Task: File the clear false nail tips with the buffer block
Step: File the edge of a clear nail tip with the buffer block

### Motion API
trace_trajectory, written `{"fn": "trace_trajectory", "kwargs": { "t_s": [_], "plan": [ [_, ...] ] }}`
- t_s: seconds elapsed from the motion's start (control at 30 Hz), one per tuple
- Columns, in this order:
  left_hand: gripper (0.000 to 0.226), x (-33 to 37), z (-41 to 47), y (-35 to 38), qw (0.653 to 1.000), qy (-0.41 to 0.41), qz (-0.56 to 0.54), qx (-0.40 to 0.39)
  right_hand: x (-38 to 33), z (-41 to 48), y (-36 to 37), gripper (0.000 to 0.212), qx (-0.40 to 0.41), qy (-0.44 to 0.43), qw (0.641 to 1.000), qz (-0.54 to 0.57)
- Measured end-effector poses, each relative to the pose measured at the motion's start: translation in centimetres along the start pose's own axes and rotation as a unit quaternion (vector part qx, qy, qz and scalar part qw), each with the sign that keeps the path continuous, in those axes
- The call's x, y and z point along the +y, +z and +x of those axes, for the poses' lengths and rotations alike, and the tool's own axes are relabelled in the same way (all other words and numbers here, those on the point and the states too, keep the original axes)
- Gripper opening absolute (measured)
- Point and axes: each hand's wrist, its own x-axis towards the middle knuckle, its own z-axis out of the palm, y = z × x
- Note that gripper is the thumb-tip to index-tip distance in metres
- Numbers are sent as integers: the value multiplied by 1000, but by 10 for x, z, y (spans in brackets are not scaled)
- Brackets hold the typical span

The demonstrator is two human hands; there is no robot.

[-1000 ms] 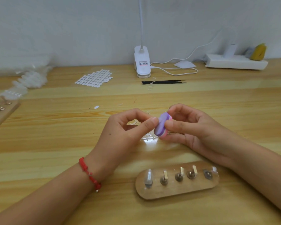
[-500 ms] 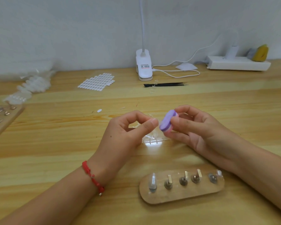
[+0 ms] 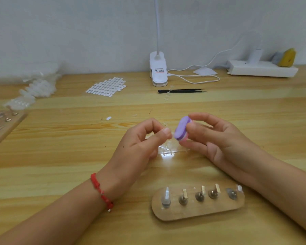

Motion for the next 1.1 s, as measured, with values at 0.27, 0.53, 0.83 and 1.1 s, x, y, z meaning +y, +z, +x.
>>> {"fn": "trace_trajectory", "kwargs": {
  "t_s": [0.27,0.53,0.83,1.1],
  "plan": [
    [19,-2,1,-1,1000,-4,6,9,-2,0,0,19,-9,12,1000,-4],
    [26,0,-1,0,1000,10,11,-5,-2,-2,3,18,-6,8,999,-42],
    [16,2,-2,2,999,32,35,-3,-1,-3,7,20,4,7,997,-73],
    [17,3,-3,2,998,39,40,3,-1,-4,7,22,7,8,996,-85]
  ]
}}
